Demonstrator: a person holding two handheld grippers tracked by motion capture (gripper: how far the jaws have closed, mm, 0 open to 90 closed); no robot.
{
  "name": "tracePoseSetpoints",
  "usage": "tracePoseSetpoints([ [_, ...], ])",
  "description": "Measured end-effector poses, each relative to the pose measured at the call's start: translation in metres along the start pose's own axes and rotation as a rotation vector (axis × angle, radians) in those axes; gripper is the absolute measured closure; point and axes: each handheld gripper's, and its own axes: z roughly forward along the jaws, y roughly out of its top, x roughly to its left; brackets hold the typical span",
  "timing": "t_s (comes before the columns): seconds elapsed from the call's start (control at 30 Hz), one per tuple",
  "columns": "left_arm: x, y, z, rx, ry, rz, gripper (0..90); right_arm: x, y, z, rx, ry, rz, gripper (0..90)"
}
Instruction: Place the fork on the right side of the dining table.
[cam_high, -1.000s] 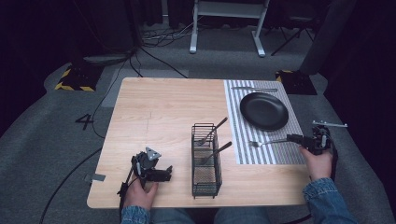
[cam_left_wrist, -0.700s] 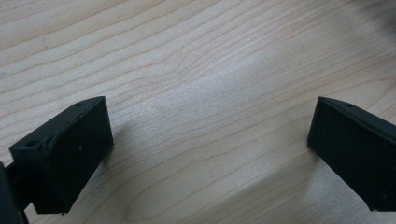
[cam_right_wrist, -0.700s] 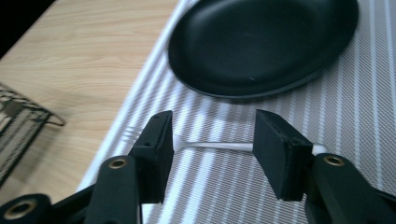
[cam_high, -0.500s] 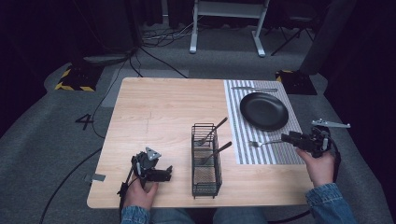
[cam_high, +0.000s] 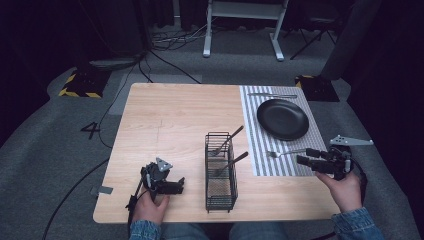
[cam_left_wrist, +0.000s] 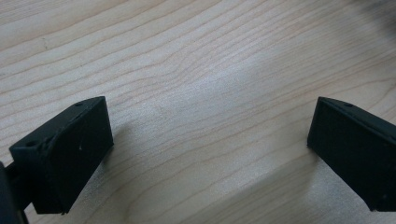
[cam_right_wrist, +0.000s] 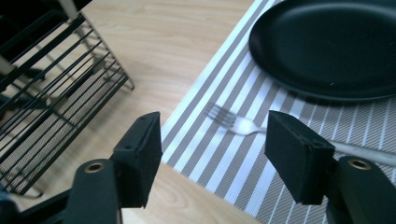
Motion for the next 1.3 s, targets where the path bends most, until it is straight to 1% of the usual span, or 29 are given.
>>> tracePoseSetpoints([
  [0.07, 0.000, 0.000, 0.000, 0.000, 0.000, 0.000, 0.2, 0.000, -0.005, 0.001, 0.036, 0.032, 0.007, 34.9],
  [0.13, 0.000, 0.000, 0.000, 0.000, 0.000, 0.000, 0.2, 0.000, -0.011, 0.002, 0.056, 0.050, 0.008, 34.0],
  [0.27, 0.000, 0.000, 0.000, 0.001, 0.000, 0.001, 0.2, 0.001, -0.022, 0.006, 0.078, 0.066, -0.017, 33.7],
  [0.33, 0.000, 0.000, 0.000, 0.000, 0.000, 0.000, 0.2, -0.001, -0.027, 0.009, 0.089, 0.066, -0.030, 33.6],
  [0.4, 0.000, 0.000, 0.000, 0.000, 0.000, 0.000, 0.2, -0.002, -0.032, 0.012, 0.098, 0.056, -0.047, 33.3],
  [0.43, 0.000, 0.000, 0.000, 0.000, 0.000, 0.000, 0.2, -0.002, -0.034, 0.013, 0.102, 0.042, -0.057, 33.2],
  [0.5, 0.000, 0.000, 0.000, 0.000, 0.000, 0.000, 0.2, -0.001, -0.040, 0.016, 0.109, -0.016, -0.092, 33.7],
  [0.53, 0.000, 0.000, 0.000, 0.000, 0.000, 0.000, 0.2, -0.002, -0.044, 0.017, 0.112, -0.034, -0.108, 33.8],
  [0.57, 0.000, 0.000, 0.000, 0.000, 0.000, 0.000, 0.2, -0.003, -0.047, 0.019, 0.114, -0.041, -0.115, 33.7],
  [0.63, 0.000, 0.000, 0.000, 0.000, 0.000, 0.000, 0.2, -0.006, -0.055, 0.023, 0.116, -0.048, -0.115, 33.7],
  [0.77, 0.000, 0.000, 0.000, 0.000, 0.000, 0.000, 0.2, -0.012, -0.068, 0.029, 0.109, -0.043, -0.110, 33.7],
  [0.9, 0.000, 0.000, 0.000, 0.000, 0.000, 0.000, 0.2, -0.017, -0.077, 0.034, 0.095, -0.050, -0.115, 33.6],
  [1.03, 0.000, 0.000, 0.000, 0.000, 0.000, 0.000, 0.2, -0.019, -0.085, 0.039, 0.081, -0.056, -0.125, 33.4],
  [1.13, 0.000, 0.000, 0.000, 0.000, 0.000, 0.000, 0.2, -0.020, -0.089, 0.042, 0.064, -0.059, -0.147, 33.3],
  [1.3, 0.000, 0.000, 0.000, 0.000, 0.000, 0.000, 0.2, -0.019, -0.096, 0.045, 0.041, -0.073, -0.199, 33.2],
])
